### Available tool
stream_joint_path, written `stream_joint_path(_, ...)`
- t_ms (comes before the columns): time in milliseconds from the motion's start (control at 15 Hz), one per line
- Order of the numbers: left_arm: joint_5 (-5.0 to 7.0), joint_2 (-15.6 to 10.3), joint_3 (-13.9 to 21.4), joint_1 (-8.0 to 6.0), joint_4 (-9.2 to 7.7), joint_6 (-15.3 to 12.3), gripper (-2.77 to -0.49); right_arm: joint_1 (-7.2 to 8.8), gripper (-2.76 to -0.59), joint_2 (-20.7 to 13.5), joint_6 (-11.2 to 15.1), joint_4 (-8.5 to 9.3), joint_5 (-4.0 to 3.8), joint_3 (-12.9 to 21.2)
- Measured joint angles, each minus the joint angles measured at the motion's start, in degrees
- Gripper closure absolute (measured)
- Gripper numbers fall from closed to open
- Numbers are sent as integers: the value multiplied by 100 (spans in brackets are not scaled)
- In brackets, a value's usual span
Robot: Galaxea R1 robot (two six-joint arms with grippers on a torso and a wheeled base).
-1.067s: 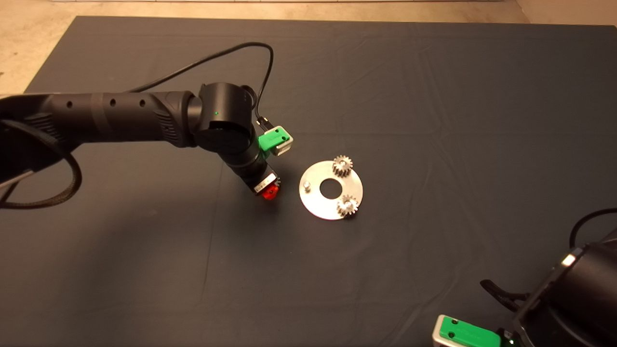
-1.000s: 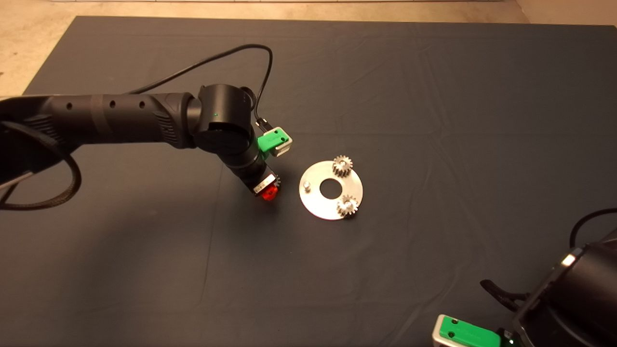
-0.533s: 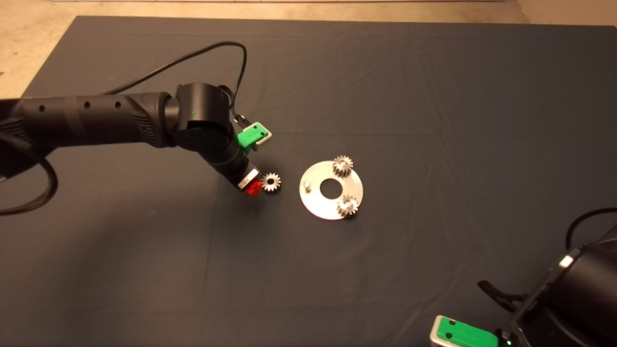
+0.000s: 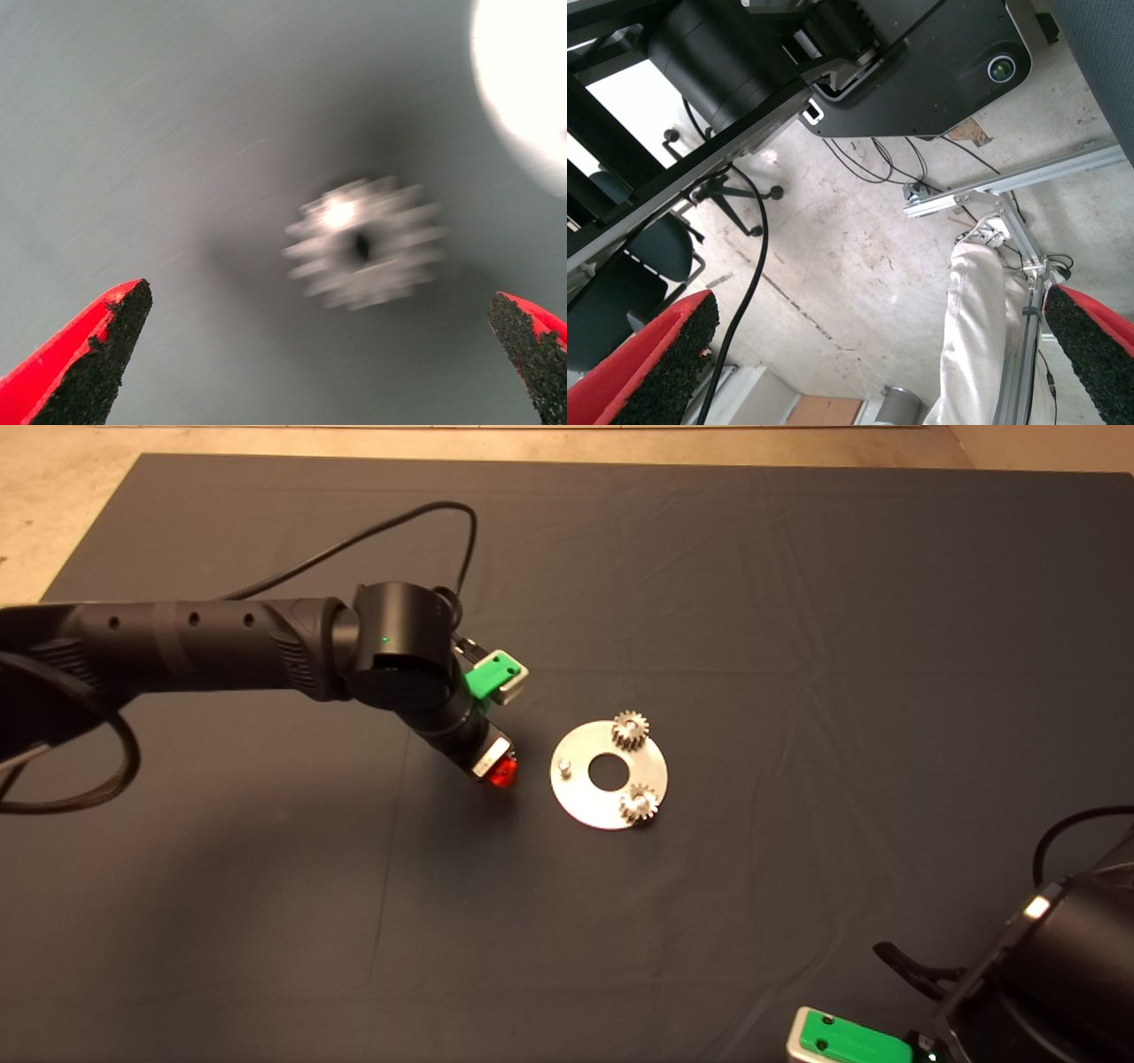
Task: Install three planetary gears onto the carrier pins
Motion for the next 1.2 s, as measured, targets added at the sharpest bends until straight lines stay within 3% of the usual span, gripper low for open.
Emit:
stream_joint_path(133,-13,11,116,0,0,-237,-275,-2,-273,-1,0,-2,-10,0)
stream_joint_path(400,2,-35,182,2,41,-314,-275,-2,-273,-1,0,-1,-7,0)
stream_joint_path(667,-17,-70,291,2,384,-489,-275,0,-273,-1,0,-2,-5,0)
stream_joint_path(867,-292,-96,291,2,430,-571,-275,1,-273,-1,0,-2,-5,0)
stream_joint_path(1200,-328,-168,320,62,668,-661,-275,2,-273,2,45,-2,-6,0)
